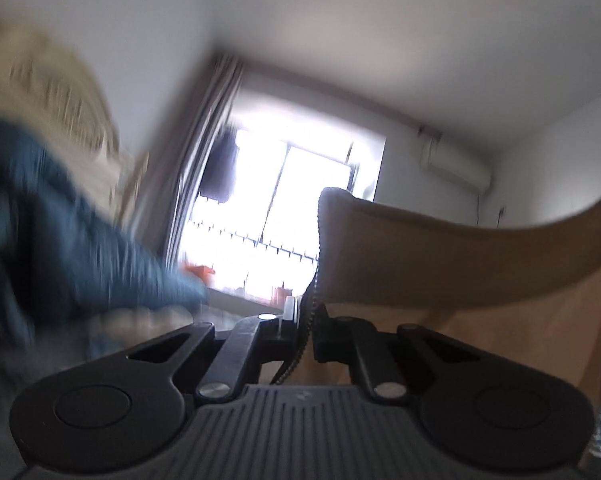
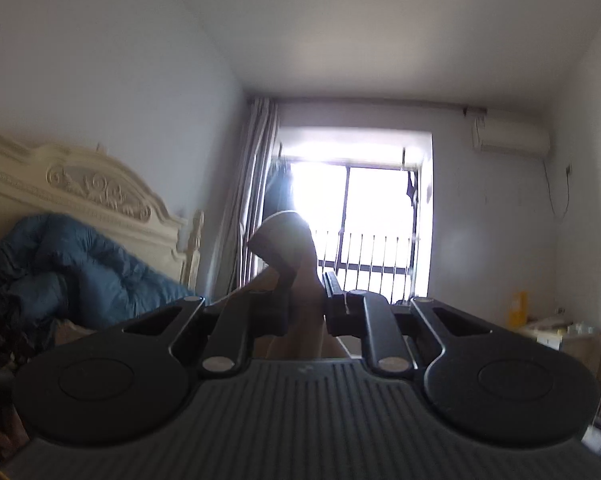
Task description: Fold clothes
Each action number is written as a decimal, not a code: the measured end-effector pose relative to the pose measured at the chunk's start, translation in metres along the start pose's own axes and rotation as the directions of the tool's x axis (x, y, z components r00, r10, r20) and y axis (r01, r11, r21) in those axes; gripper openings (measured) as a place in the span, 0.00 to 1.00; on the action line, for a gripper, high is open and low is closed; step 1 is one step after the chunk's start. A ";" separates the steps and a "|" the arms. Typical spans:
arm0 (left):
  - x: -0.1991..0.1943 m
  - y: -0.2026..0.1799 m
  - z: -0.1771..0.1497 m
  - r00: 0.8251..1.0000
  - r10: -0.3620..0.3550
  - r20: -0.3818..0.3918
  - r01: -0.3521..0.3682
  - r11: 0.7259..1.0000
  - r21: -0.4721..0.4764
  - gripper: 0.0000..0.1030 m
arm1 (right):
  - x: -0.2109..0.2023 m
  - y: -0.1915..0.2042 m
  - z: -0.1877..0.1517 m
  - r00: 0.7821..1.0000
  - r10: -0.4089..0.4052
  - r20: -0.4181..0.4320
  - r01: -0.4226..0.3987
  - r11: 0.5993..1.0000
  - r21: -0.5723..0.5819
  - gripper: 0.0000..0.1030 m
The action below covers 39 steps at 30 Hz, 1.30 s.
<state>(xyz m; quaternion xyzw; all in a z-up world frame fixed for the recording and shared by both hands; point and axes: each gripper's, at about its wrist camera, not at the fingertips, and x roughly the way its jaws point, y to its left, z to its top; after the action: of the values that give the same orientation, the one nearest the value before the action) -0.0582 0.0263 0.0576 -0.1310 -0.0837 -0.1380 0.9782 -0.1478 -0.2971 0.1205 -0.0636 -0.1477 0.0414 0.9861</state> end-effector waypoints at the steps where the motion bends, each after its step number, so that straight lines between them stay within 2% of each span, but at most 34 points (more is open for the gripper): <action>1: -0.004 -0.002 0.019 0.999 -0.010 0.042 0.010 1.000 0.010 0.07 | -0.004 0.000 0.011 0.999 -0.002 0.035 0.003 1.000 -0.020 0.13; 4: -0.017 -0.010 0.076 0.988 -0.036 0.147 0.031 0.999 0.038 0.07 | -0.014 0.001 0.042 0.991 -0.013 0.129 0.023 0.997 -0.076 0.13; 7: -0.025 -0.026 0.127 0.968 -0.059 0.245 0.037 0.995 0.092 0.07 | -0.019 -0.001 0.070 0.979 -0.021 0.205 0.043 0.993 -0.107 0.13; 10: -0.025 -0.044 0.164 0.950 -0.066 0.304 0.021 0.988 0.150 0.07 | -0.020 -0.005 0.092 0.966 -0.025 0.259 0.059 0.990 -0.127 0.13; 13: -0.016 -0.058 0.183 0.947 -0.062 0.315 0.004 0.983 0.182 0.07 | -0.011 -0.011 0.102 0.963 -0.042 0.266 0.083 0.986 -0.143 0.13; 17: 0.010 -0.068 0.183 0.955 -0.047 0.293 -0.012 0.980 0.197 0.07 | 0.016 -0.026 0.099 0.972 -0.066 0.226 0.097 0.987 -0.130 0.13; 23: 0.068 -0.067 0.151 0.981 0.011 0.194 -0.045 0.984 0.173 0.08 | 0.075 -0.046 0.074 0.983 -0.102 0.150 0.121 0.984 -0.129 0.13; 27: 0.119 -0.061 0.112 0.992 0.069 0.103 -0.086 0.981 0.175 0.08 | 0.129 -0.057 0.042 0.989 -0.130 0.070 0.139 0.981 -0.135 0.13; 30: 0.159 -0.048 0.075 0.993 0.112 0.025 -0.115 0.977 0.182 0.08 | 0.170 -0.062 0.007 0.988 -0.151 0.001 0.150 0.978 -0.142 0.13; 35: 0.212 -0.003 0.005 0.976 0.191 -0.101 -0.168 0.965 0.202 0.08 | 0.234 -0.058 -0.067 0.977 -0.179 -0.120 0.155 0.971 -0.183 0.13; 39: 0.252 0.019 -0.059 0.941 0.254 -0.224 -0.200 0.951 0.236 0.08 | 0.275 -0.050 -0.135 0.953 -0.196 -0.232 0.149 0.967 -0.208 0.13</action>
<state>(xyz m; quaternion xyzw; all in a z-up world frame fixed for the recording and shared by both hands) 0.1941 -0.0352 0.0473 -0.0174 0.0427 -0.0296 0.9985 0.1571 -0.3343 0.0778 -0.1479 -0.0301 -0.0678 0.9862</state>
